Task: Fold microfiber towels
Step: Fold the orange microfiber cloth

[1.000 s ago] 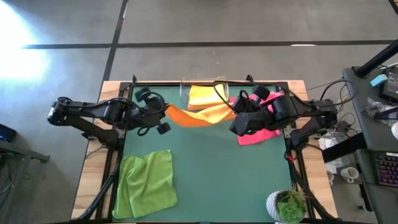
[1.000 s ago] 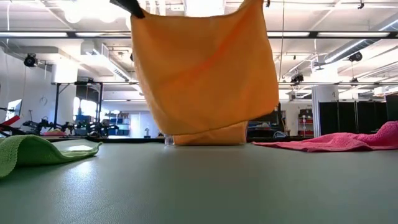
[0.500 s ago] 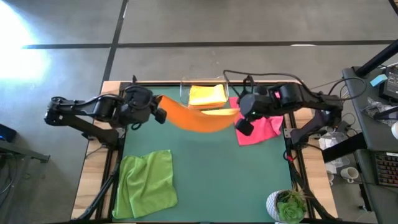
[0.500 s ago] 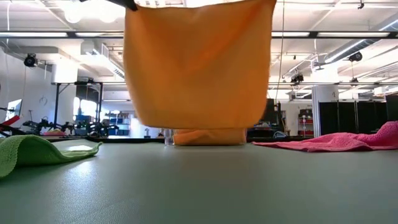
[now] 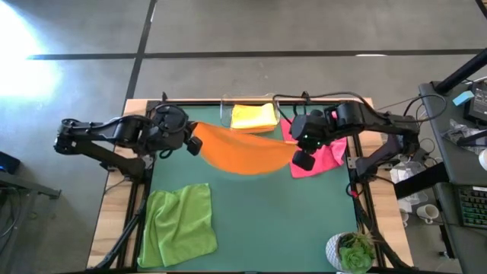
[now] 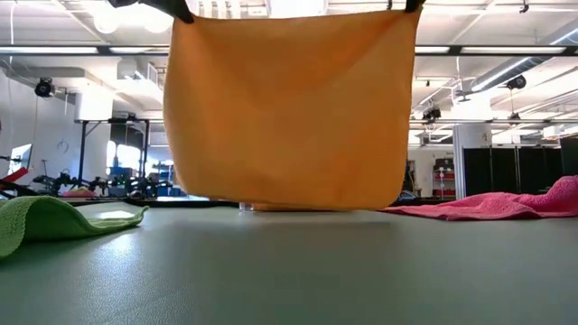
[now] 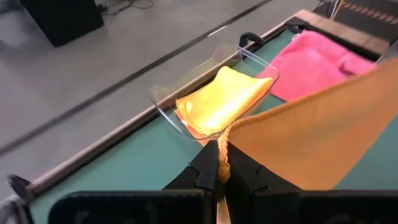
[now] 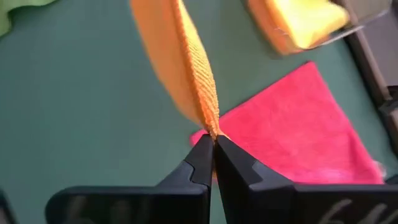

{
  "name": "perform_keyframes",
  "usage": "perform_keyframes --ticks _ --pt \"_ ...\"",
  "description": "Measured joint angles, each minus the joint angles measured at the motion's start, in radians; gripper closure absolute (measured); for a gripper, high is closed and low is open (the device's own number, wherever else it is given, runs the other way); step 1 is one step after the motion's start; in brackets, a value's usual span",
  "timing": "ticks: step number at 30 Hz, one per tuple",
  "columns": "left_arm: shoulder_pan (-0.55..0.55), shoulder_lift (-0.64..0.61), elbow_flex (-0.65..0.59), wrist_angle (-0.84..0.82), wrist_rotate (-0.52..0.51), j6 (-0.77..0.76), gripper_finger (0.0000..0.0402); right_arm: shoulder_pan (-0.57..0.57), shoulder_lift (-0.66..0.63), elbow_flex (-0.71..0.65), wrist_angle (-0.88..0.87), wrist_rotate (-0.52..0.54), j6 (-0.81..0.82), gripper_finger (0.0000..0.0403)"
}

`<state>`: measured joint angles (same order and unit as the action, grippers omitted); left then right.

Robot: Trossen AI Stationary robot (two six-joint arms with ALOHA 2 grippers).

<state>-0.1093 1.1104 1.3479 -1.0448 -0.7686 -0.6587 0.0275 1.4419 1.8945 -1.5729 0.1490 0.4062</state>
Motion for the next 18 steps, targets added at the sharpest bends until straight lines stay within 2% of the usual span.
perform_keyframes --ticks 4,10,12,16,18 --pt "0.028 0.019 0.000 0.039 -0.008 0.146 0.0401 -0.046 -0.002 0.006 0.005 0.061 -0.041 0.0394" --pt "0.091 0.058 0.002 0.220 -0.050 0.493 0.0401 -0.129 -0.002 0.010 0.070 0.139 -0.140 0.0394" --pt "0.100 0.062 0.007 0.237 -0.050 0.568 0.0401 -0.142 -0.001 0.010 0.068 0.168 -0.158 0.0394" --pt "0.092 0.047 0.015 0.217 -0.031 0.567 0.0401 -0.135 -0.008 0.015 0.060 0.154 -0.164 0.0394" --pt "0.080 0.029 0.015 0.196 0.043 0.504 0.0401 -0.109 -0.010 0.015 0.053 0.117 -0.126 0.0394"
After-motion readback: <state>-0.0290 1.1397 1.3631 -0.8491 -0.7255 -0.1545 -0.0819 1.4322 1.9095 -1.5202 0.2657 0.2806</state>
